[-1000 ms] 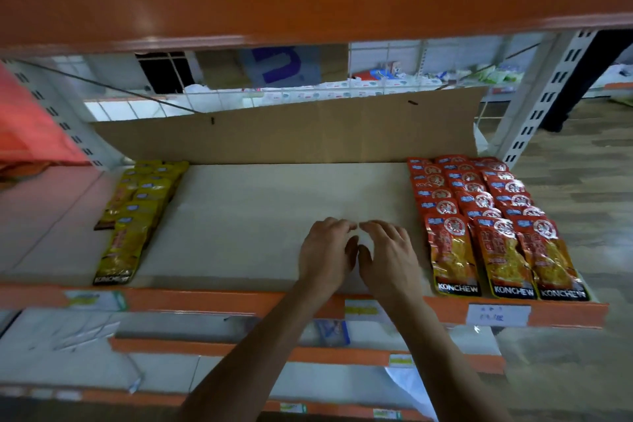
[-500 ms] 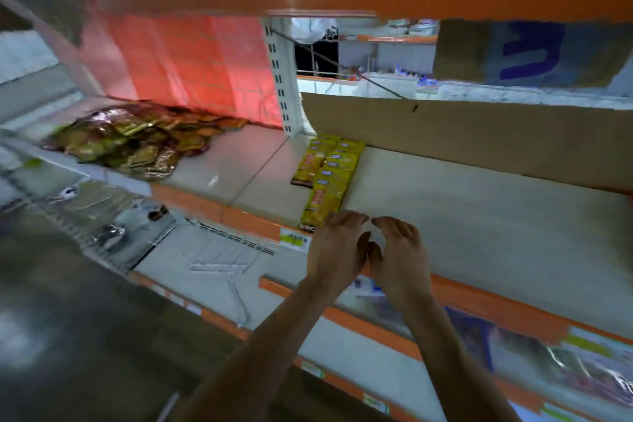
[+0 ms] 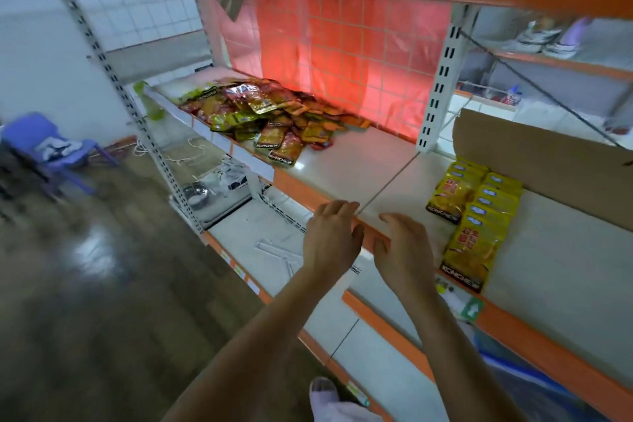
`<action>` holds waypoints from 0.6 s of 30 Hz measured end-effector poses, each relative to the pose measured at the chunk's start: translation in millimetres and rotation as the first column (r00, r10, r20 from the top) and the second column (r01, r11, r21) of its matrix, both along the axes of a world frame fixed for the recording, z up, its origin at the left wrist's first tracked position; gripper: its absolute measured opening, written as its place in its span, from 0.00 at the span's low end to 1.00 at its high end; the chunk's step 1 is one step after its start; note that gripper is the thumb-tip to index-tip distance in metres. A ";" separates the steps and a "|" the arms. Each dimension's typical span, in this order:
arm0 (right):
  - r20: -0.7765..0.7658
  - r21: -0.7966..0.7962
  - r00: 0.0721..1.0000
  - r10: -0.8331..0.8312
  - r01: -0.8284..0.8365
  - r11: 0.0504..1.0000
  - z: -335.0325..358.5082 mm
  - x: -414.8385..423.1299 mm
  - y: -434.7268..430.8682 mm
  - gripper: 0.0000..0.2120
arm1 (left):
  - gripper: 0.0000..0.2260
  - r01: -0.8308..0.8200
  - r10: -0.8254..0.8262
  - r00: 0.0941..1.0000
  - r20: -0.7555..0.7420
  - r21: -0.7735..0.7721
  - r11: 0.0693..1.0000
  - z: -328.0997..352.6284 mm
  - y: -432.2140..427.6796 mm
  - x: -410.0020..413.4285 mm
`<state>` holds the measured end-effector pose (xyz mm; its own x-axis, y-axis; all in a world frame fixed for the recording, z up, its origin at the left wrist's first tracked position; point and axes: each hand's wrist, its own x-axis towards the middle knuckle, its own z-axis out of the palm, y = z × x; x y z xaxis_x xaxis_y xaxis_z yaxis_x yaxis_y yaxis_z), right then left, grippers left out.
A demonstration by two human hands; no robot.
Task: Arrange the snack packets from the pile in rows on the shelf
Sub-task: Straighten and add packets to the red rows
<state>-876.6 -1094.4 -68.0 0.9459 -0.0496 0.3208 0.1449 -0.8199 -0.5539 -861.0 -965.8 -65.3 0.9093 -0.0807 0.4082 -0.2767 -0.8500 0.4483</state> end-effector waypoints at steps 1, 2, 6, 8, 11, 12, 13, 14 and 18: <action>-0.004 -0.008 1.000 0.011 -0.011 1.000 -0.2 12.3 9.3 0.19 | 0.17 -0.017 0.017 1.000 -0.007 0.003 1.000 0.9 9.4 10.5; -0.009 -0.013 1.000 0.022 -0.022 1.000 -0.5 25.8 19.1 0.19 | 0.18 -0.037 0.037 0.999 -0.018 0.009 0.999 1.7 19.1 21.7; -0.051 -0.004 0.998 0.043 -0.043 0.999 1.7 82.6 59.0 0.20 | 0.21 -0.114 0.118 0.989 -0.094 0.047 0.992 4.3 57.5 71.5; -0.042 -0.002 0.998 0.039 -0.039 0.999 2.3 111.6 77.3 0.19 | 0.22 -0.135 0.145 0.980 -0.134 0.082 0.987 5.9 76.2 97.3; -0.027 -0.036 0.998 0.056 -0.057 0.998 -3.2 160.9 97.2 0.15 | 0.21 -0.218 0.227 0.959 -0.169 0.070 0.974 8.7 98.9 133.9; -0.034 -0.053 0.998 0.062 -0.064 0.997 -4.7 177.3 101.6 0.14 | 0.21 -0.240 0.247 0.952 -0.183 0.060 0.969 9.0 104.7 144.9; -0.042 -0.074 0.997 0.069 -0.072 0.995 -5.3 191.7 105.7 0.13 | 0.20 -0.260 0.265 0.944 -0.198 0.052 0.964 9.0 110.2 154.7; -0.046 -0.092 0.996 0.075 -0.079 0.993 -5.1 204.4 109.5 0.13 | 0.20 -0.279 0.282 0.936 -0.212 0.048 0.959 8.0 115.5 164.3; -0.071 -0.019 0.995 0.063 -0.065 0.998 -1.7 237.5 123.1 0.17 | 0.20 -0.306 0.310 0.917 -0.250 0.055 0.950 4.4 134.0 197.7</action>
<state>-639.1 -971.2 -69.7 0.9672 0.0178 0.2533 0.1584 -0.8220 -0.5471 -663.3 -831.8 -60.9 0.9628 0.2157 0.1629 0.1205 -0.8819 0.4559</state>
